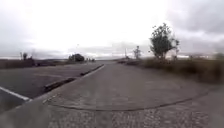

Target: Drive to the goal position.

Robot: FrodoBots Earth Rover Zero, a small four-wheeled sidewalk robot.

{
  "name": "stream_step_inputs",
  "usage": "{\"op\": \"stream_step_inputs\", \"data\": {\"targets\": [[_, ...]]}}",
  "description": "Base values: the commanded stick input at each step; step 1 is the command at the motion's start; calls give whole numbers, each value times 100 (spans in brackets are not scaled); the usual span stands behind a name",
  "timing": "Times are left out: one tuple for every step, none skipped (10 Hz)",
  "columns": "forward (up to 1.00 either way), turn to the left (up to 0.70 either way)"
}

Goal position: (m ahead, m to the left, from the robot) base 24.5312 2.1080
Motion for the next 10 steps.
{"op": "stream_step_inputs", "data": {"targets": [[100, 0], [100, 0], [100, 0], [100, 0], [100, 0], [100, 0], [100, 0], [100, 0], [100, 0], [100, 0]]}}
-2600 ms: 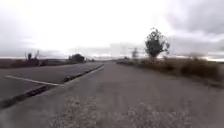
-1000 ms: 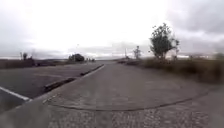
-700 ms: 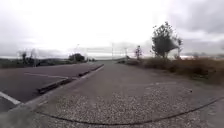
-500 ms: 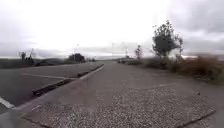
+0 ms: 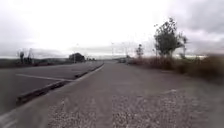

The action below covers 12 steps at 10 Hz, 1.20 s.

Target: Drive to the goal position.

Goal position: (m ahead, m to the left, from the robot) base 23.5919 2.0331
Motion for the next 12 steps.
{"op": "stream_step_inputs", "data": {"targets": [[100, 0], [100, 0], [100, 0], [100, 0], [100, 0], [100, 0], [100, 0], [100, 0], [100, 0], [100, 0], [100, 0], [100, 0]]}}
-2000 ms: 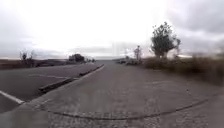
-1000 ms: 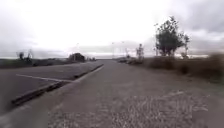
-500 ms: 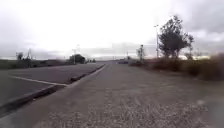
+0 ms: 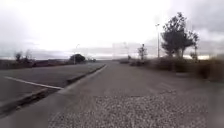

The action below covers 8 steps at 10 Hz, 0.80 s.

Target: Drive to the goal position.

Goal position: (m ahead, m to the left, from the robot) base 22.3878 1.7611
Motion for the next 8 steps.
{"op": "stream_step_inputs", "data": {"targets": [[100, 0], [100, 0], [100, 0], [100, 0], [100, 0], [100, -13], [100, -31], [100, -30]]}}
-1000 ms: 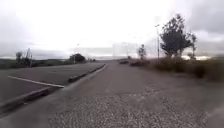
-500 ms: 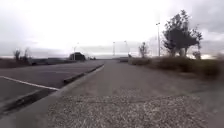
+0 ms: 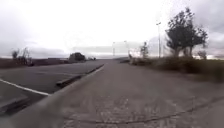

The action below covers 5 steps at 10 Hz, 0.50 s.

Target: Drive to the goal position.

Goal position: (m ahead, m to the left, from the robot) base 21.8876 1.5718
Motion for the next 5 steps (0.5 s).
{"op": "stream_step_inputs", "data": {"targets": [[100, -11], [100, 0], [100, 0], [100, 0], [100, 0]]}}
